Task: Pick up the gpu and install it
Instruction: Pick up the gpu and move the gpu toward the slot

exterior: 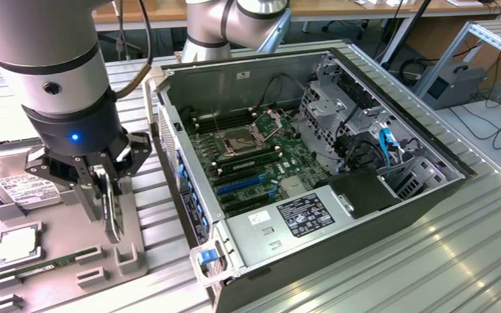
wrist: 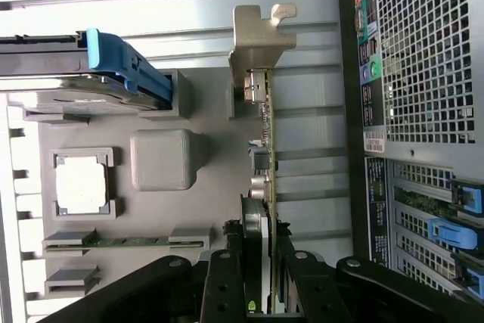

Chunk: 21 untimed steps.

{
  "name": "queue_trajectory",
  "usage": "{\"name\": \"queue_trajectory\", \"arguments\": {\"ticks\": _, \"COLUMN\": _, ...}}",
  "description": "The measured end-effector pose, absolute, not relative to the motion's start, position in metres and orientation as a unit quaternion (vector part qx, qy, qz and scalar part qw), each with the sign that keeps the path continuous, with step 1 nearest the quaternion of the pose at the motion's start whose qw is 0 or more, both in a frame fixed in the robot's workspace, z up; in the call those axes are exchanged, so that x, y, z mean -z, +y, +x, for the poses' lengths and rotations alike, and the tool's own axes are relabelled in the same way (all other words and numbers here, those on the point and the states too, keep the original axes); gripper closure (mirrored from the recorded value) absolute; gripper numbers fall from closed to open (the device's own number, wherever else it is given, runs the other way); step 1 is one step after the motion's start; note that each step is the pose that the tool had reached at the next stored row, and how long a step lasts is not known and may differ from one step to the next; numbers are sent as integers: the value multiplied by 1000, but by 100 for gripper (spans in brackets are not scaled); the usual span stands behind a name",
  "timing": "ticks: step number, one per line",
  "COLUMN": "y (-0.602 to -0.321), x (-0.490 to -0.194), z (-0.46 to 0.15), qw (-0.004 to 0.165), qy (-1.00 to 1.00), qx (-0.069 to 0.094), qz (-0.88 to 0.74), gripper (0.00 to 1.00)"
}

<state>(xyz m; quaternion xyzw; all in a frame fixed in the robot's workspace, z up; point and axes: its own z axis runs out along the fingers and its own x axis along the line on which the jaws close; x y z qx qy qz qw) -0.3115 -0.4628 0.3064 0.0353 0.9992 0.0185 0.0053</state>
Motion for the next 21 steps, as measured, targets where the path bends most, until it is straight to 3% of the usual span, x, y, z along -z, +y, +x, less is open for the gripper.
{"name": "queue_trajectory", "arguments": {"ticks": 21, "y": -463, "x": -349, "z": -311, "qw": 5, "qy": 999, "qx": -23, "qz": 35, "gripper": 73}}
